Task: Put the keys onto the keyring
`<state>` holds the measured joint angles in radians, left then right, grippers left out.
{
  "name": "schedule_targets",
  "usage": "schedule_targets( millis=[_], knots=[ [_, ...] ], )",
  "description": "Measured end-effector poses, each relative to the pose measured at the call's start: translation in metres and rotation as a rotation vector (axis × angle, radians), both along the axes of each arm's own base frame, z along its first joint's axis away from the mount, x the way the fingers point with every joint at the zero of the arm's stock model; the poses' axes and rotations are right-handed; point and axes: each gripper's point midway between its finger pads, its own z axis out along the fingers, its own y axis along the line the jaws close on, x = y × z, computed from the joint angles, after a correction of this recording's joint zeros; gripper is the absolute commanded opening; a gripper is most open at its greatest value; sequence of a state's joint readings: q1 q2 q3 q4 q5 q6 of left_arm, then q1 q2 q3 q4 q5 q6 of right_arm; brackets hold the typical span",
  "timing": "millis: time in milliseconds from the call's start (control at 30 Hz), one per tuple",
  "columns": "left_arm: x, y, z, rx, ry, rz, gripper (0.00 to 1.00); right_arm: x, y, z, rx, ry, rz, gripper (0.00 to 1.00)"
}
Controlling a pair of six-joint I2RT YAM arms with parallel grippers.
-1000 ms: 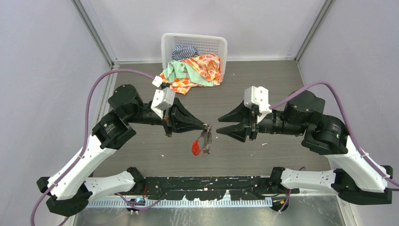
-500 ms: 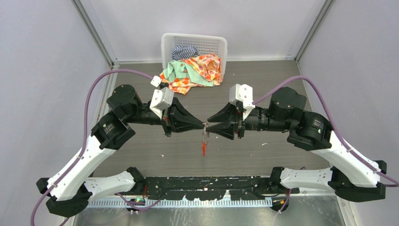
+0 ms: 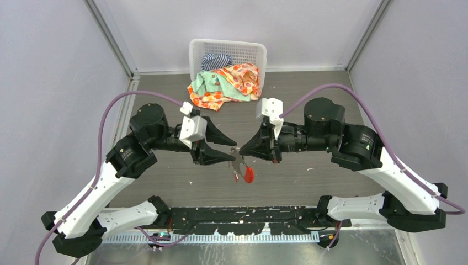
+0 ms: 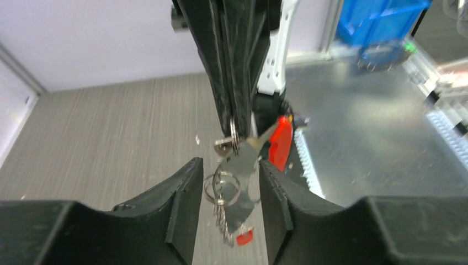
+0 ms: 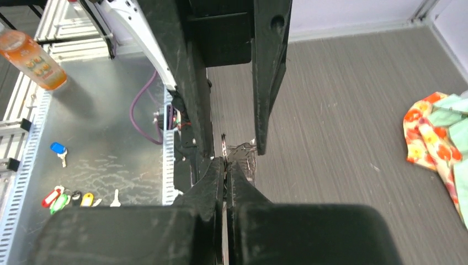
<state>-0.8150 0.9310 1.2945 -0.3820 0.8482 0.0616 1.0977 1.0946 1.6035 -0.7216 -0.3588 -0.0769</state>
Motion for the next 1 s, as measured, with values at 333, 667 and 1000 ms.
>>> schedule_targets(
  millis=[333, 667, 1000],
  knots=[
    [0.017, 0.008, -0.033, 0.179, -0.209, 0.013, 0.41, 0.017, 0.012, -0.040, -0.287, 0.124, -0.055, 0.01],
    [0.017, 0.013, -0.044, 0.229, -0.301, -0.023, 0.36, 0.019, 0.015, -0.070, -0.447, 0.200, -0.054, 0.01],
    [0.023, 0.012, -0.054, 0.258, -0.343, -0.011, 0.34, 0.014, 0.015, -0.066, -0.449, 0.214, -0.033, 0.01]
  ],
)
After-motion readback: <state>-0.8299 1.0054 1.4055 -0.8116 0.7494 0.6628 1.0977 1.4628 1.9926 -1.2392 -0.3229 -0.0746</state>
